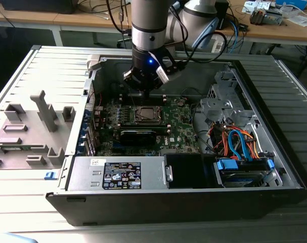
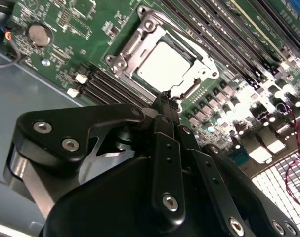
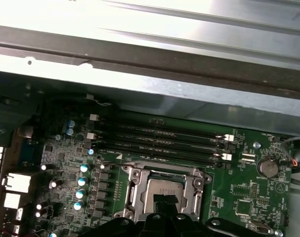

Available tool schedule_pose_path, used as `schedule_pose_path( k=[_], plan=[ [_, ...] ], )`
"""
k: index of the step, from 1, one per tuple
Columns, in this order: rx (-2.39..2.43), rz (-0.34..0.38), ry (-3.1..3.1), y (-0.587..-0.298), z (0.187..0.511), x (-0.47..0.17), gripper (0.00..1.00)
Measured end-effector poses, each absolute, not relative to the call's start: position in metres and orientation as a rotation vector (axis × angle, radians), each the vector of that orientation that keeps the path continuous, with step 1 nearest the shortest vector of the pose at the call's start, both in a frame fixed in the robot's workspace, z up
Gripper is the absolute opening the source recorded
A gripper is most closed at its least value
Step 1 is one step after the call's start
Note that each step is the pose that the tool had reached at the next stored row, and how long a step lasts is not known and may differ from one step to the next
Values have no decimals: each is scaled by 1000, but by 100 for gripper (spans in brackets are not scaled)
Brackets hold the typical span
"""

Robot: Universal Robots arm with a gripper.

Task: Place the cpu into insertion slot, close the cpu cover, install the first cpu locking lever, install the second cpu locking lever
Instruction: 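Install the first cpu locking lever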

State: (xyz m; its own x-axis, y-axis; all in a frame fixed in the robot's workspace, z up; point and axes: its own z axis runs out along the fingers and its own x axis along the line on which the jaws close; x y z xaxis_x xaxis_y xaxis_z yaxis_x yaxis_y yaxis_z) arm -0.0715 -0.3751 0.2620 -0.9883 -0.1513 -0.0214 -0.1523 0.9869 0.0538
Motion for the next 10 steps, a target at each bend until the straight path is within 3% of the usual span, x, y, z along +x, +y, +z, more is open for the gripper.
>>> schedule_pose_path(
  k=[10],
  plan=[
    [-233,86,3115,-375,262,-81,11]
  ],
)
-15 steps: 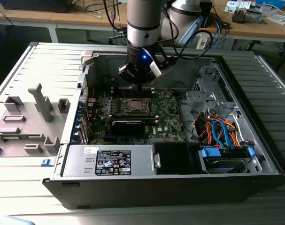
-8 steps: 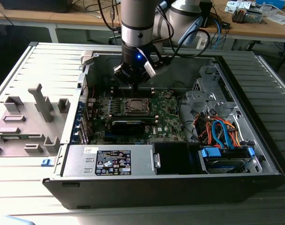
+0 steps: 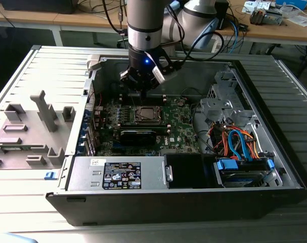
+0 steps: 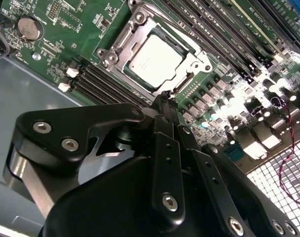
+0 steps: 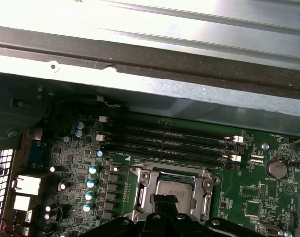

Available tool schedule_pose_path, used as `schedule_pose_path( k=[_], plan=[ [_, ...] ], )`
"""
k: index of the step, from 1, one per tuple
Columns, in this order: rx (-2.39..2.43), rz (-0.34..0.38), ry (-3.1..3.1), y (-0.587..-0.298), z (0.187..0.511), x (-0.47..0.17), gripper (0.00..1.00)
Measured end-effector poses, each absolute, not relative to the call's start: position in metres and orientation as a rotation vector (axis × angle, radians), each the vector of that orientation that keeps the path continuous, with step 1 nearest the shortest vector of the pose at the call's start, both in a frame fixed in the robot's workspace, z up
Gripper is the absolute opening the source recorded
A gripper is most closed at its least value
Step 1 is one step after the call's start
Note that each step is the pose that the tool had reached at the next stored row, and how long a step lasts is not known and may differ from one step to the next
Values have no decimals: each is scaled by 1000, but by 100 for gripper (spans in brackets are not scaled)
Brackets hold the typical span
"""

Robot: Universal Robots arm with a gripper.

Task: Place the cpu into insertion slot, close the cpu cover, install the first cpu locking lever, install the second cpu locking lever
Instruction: 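Install the first cpu locking lever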

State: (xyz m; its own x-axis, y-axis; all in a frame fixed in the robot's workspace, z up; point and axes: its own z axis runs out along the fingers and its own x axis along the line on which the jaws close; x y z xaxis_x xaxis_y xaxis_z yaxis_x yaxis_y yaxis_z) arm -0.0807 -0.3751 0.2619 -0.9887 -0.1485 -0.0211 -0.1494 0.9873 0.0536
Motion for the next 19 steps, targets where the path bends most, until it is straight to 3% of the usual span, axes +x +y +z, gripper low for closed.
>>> schedule_pose_path(
  k=[19],
  plan=[
    [-222,86,3114,-368,262,-121,11]
  ],
)
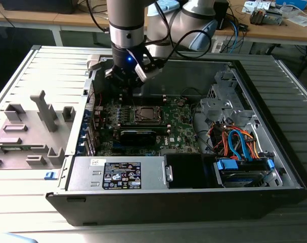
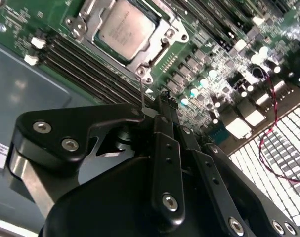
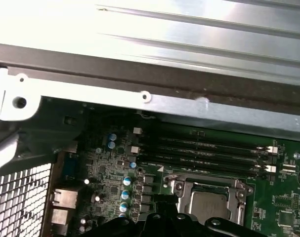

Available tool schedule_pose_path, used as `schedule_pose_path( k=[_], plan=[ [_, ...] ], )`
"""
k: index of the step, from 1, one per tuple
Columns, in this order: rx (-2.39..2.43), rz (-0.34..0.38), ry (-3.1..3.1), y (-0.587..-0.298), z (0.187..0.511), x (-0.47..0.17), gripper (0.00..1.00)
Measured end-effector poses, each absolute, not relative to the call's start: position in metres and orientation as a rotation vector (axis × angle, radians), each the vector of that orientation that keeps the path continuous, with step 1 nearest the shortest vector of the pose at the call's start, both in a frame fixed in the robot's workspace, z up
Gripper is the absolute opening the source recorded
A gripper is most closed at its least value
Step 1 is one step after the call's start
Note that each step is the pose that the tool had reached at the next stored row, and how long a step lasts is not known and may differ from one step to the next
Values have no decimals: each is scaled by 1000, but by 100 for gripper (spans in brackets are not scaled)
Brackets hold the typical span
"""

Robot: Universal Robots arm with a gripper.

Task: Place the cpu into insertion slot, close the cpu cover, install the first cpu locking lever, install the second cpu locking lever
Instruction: 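Install the first cpu locking lever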

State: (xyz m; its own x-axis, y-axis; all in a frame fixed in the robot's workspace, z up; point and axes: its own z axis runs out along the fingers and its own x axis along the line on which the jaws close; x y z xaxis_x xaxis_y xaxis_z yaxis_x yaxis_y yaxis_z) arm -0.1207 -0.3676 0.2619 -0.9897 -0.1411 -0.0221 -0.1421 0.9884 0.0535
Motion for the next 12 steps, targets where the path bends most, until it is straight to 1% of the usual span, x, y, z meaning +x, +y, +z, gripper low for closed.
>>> schedule_pose_path(
  k=[9,12],
  plan=[
    [-221,86,3114,-359,262,-132,11],
    [-222,86,3114,-349,262,-134,11]
  ],
)
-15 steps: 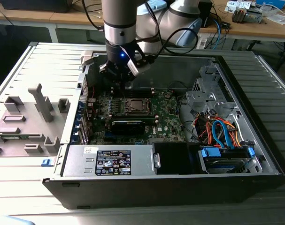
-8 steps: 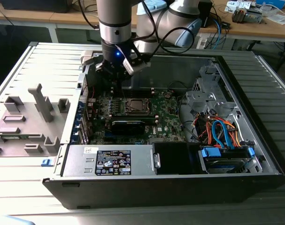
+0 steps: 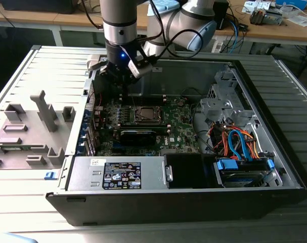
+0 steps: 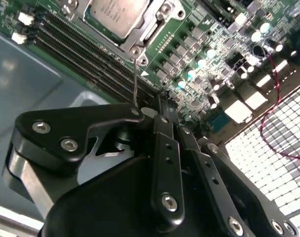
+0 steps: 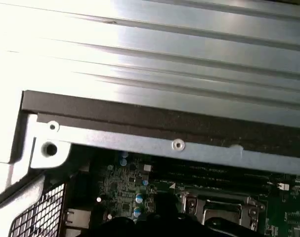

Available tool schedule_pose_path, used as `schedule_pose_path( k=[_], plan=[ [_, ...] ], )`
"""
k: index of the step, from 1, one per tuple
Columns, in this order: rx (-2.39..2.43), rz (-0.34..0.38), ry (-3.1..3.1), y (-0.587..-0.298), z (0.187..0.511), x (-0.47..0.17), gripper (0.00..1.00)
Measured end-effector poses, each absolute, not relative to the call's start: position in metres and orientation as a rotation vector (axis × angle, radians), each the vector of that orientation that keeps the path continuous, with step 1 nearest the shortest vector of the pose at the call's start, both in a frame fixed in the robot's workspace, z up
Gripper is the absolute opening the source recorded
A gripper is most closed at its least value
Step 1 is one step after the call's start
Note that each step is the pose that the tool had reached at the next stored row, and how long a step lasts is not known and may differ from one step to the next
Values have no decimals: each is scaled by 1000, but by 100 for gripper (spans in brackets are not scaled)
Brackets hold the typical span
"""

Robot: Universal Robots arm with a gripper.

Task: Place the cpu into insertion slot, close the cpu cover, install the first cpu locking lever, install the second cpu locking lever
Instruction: 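Install the first cpu locking lever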

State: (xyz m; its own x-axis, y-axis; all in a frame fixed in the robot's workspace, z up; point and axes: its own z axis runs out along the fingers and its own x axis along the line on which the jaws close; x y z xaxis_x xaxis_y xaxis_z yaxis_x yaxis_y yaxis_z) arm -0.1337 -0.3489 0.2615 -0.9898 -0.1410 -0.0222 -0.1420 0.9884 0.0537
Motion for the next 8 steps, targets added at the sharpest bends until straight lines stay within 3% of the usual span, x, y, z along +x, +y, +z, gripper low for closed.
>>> schedule_pose_path(
  k=[1,8],
  plan=[
    [-223,86,3114,-338,261,-131,11],
    [-223,84,3114,-344,260,-122,11]
  ],
)
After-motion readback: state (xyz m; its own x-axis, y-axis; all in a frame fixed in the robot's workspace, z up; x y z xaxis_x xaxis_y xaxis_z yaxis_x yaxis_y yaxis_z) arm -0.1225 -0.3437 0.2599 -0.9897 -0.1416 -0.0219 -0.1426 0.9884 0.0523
